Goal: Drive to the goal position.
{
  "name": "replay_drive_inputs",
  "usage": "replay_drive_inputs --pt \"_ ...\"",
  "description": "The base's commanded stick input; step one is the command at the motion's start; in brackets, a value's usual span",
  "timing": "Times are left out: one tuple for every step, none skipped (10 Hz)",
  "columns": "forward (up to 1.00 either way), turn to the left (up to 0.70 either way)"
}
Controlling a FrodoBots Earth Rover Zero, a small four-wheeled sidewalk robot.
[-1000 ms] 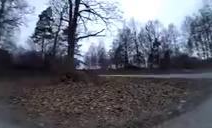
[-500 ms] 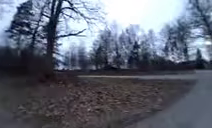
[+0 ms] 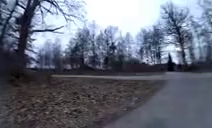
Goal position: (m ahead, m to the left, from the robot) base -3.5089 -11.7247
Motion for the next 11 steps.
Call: replay_drive_inputs --pt "0.00 -0.70" --pt "0.00 -0.70" --pt "0.00 -0.63" --pt "0.00 -0.35" --pt "0.00 0.00" --pt "0.00 0.00" --pt "0.00 0.00" --pt "0.00 0.00" --pt "0.00 0.00" --pt "0.04 0.00" --pt "0.35 0.00"
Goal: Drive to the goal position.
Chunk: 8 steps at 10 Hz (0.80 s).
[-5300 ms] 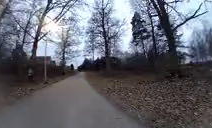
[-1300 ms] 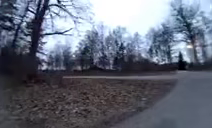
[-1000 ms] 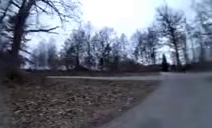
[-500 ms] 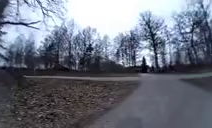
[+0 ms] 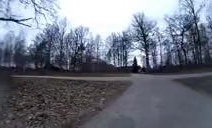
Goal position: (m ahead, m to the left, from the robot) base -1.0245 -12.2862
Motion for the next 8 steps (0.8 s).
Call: replay_drive_inputs --pt "0.56 0.00" --pt "0.69 0.00" --pt "0.70 0.00" --pt "0.70 0.00" --pt "0.70 0.00" --pt "0.70 0.00" --pt "0.70 0.00" --pt "0.70 0.00"
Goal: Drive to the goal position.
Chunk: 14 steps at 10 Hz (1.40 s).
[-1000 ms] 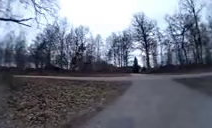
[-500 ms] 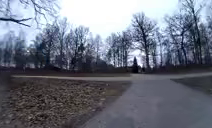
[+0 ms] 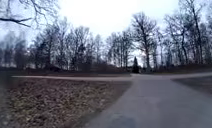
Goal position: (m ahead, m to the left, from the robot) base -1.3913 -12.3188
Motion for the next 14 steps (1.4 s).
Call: replay_drive_inputs --pt "0.70 0.00" --pt "0.70 0.00" --pt "0.70 -0.04" --pt "0.70 -0.33" --pt "0.70 -0.34" --pt "0.70 -0.24" --pt "0.70 -0.07" --pt "0.70 0.00" --pt "0.70 0.00" --pt "0.70 0.00" --pt "0.70 0.00" --pt "0.70 0.00" --pt "0.70 0.00" --pt "0.70 0.00"
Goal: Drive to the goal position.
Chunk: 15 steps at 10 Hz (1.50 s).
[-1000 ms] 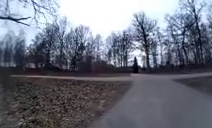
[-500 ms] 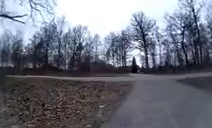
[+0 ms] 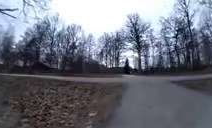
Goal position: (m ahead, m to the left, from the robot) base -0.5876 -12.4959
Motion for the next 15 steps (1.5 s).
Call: replay_drive_inputs --pt "0.70 0.00" --pt "0.70 -0.10" --pt "0.70 -0.27" --pt "0.70 -0.20" --pt "0.70 0.00" --pt "0.70 0.00" --pt "0.70 -0.08" --pt "0.70 -0.24" --pt "0.70 -0.35" --pt "0.70 -0.35" --pt "0.70 -0.35" --pt "0.70 -0.35" --pt "0.70 -0.35" --pt "0.70 -0.35" --pt "0.70 -0.35"
